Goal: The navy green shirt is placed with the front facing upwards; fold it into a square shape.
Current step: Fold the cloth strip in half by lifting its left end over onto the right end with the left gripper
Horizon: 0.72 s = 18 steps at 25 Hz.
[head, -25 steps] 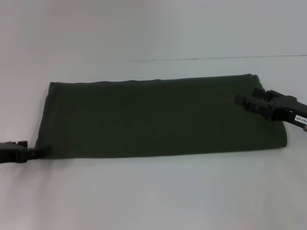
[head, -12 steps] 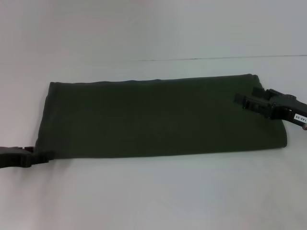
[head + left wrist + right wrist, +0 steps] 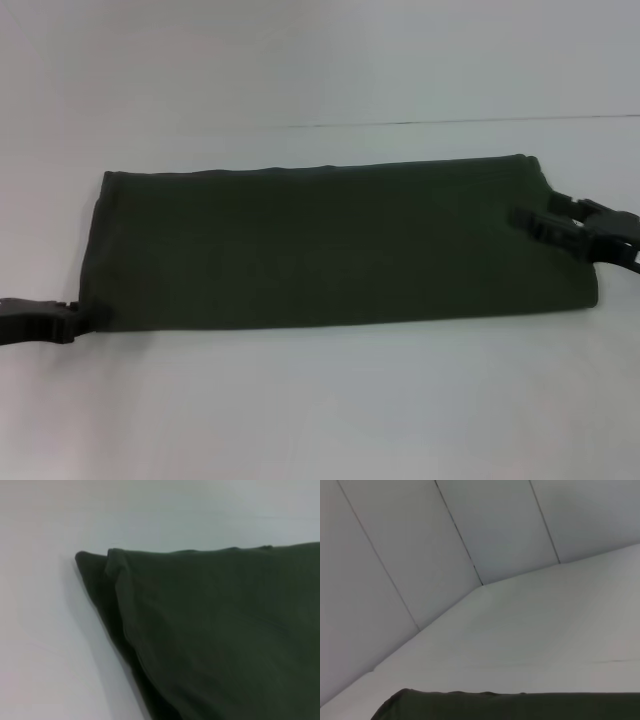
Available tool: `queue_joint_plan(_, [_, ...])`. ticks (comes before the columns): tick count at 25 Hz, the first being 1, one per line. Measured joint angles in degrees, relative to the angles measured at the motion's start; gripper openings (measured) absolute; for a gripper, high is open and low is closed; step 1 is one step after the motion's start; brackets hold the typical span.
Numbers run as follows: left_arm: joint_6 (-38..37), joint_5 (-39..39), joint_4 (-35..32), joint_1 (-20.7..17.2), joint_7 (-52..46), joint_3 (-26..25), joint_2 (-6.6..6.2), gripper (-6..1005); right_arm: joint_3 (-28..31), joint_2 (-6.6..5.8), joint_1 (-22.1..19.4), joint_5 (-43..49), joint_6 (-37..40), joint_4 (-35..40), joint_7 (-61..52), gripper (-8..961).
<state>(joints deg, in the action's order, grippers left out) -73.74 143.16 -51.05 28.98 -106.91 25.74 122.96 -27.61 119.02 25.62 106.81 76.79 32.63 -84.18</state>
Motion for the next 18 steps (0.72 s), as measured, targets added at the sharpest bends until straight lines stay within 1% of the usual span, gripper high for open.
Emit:
queue_joint_plan(6, [0.1,-0.4,0.0,0.2,0.0,0.2,-0.09,349,0.0,-1.31,-4.0,1.2,0.3,0.7,0.2,901])
queue_joint_plan(10, [0.8,-0.4,0.0,0.4,-0.1,0.4,-0.01,185,0.9,-1.53,-5.9,1.6,-2.0,0.9,0.2,901])
queue_joint_plan(14, [1.6,-0.4,0.3,0.9,-0.1,0.5,0.05,45,0.6,-1.40,-6.5,1.9,-5.7,0.2,-0.3,901])
queue_joint_plan(18, [1.7,-0.4,0.5,1.1,-0.1,0.6,0.07,45,0.3,-0.79,-5.7,4.0,-8.2,0.0,-0.7,901])
